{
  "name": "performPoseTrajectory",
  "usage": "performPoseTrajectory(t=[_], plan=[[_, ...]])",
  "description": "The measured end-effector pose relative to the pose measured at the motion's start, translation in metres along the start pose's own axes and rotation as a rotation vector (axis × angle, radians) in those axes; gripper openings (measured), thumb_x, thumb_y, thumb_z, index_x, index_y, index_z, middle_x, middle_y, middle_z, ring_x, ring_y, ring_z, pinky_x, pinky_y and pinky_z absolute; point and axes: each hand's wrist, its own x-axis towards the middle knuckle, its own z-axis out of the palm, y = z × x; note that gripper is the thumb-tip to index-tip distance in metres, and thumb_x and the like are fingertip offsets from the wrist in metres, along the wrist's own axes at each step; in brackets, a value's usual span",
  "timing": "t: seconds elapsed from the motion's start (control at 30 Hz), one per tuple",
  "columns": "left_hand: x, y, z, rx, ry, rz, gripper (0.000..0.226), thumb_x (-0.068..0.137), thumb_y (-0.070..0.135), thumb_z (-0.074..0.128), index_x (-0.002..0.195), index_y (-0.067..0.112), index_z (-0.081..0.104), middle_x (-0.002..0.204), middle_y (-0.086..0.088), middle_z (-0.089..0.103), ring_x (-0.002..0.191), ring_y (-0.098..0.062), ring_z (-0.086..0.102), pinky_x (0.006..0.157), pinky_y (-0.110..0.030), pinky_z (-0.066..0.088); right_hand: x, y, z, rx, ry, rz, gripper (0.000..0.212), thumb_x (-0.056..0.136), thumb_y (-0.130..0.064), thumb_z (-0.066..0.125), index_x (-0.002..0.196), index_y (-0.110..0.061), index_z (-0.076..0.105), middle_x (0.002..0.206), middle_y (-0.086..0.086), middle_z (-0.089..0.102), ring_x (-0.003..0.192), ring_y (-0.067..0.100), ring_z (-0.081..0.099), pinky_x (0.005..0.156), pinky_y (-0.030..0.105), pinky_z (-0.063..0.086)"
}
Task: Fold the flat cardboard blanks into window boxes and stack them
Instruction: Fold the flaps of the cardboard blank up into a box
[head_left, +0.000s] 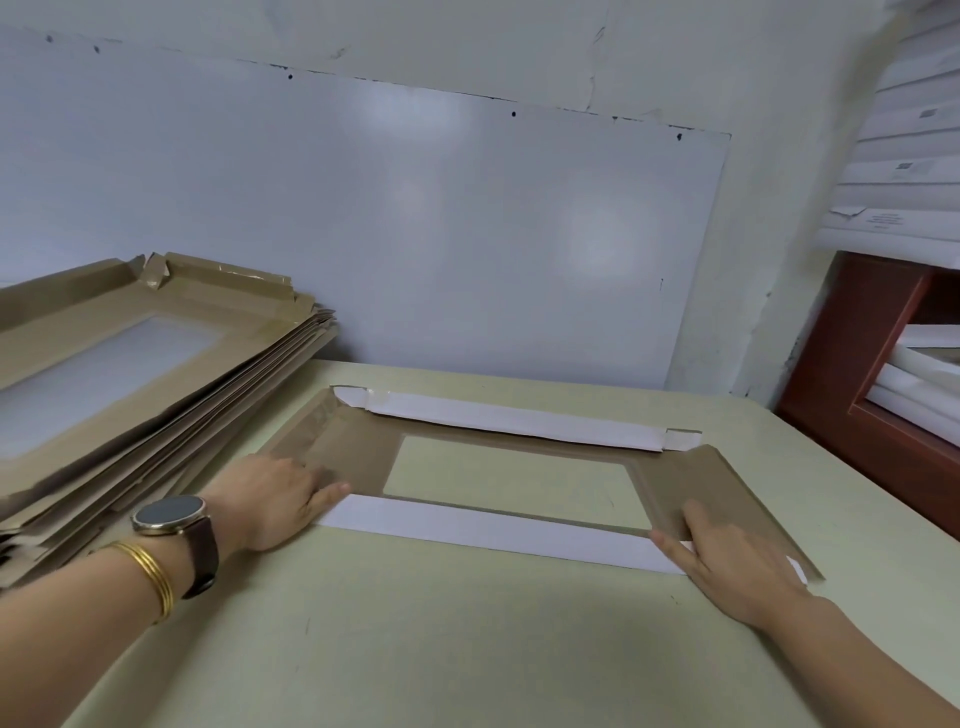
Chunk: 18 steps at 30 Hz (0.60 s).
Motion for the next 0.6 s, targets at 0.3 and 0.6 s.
performPoseTrajectory(t=[0.3, 0.6], plan=[[-0.002, 0.061, -0.010, -0.239, 0.143, 0.289, 0.056, 0.088, 0.016, 0.023, 0.142, 0.021, 0.037, 0.145, 0.000, 0.036, 0.133, -0.018, 0.037, 0.109, -0.024, 0.020, 0.007, -0.004, 0.006, -0.169, 0.018, -0.032, 0.036, 0.096, -0.060, 0.030, 0.108, -0.030, 0.045, 0.100, -0.010, 0.041, 0.097, 0.013, 0.043, 0.083, 0.030, 0.032], [0.012, 0.173, -0.020, -0.352, -0.104, 0.265, 0.053, 0.101, 0.051, 0.012, 0.153, 0.039, 0.005, 0.161, 0.012, 0.002, 0.149, -0.012, -0.003, 0.119, -0.046, -0.007, 0.003, -0.071, 0.007, -0.028, -0.013, -0.095, 0.064, 0.095, -0.009, 0.032, 0.154, -0.022, 0.012, 0.159, -0.001, 0.016, 0.146, 0.018, 0.012, 0.116, 0.032, 0.017]])
